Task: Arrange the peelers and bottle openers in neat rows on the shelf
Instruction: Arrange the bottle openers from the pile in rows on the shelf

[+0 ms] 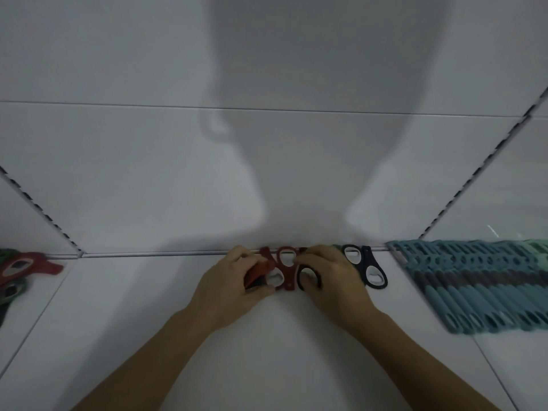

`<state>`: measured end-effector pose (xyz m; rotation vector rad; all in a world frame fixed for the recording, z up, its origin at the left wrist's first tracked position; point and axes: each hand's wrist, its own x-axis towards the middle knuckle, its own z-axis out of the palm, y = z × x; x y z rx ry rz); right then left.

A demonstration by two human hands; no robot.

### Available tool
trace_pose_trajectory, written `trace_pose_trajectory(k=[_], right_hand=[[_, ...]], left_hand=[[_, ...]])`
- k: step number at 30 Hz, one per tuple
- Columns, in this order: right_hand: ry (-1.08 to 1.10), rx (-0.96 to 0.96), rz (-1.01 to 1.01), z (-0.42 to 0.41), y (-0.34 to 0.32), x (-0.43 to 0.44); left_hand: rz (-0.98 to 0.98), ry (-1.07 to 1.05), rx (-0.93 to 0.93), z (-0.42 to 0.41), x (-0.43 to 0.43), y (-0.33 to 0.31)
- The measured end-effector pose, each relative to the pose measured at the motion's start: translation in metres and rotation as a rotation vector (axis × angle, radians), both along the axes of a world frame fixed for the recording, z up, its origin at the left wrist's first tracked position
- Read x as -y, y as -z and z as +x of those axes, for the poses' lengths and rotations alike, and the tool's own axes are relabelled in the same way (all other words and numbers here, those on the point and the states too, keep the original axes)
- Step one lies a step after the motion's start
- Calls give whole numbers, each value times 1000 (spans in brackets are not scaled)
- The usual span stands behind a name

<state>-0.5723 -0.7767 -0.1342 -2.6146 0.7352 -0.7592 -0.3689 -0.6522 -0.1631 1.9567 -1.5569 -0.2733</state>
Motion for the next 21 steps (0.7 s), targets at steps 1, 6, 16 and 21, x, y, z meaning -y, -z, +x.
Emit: trace_pose_trajectory(k=[1,6,16,21], right_hand=[[75,13,19,-12,2,6],[468,-82,125,-66,15,36],[406,-79,200,-77,28,41],[360,-100,259,-83,31,48]], left_hand=[[41,-10,58,-3,1,2],[76,-1,140,-8,5,5],[49,36,202,-8,7,3],[48,44,202,-10,8,3]])
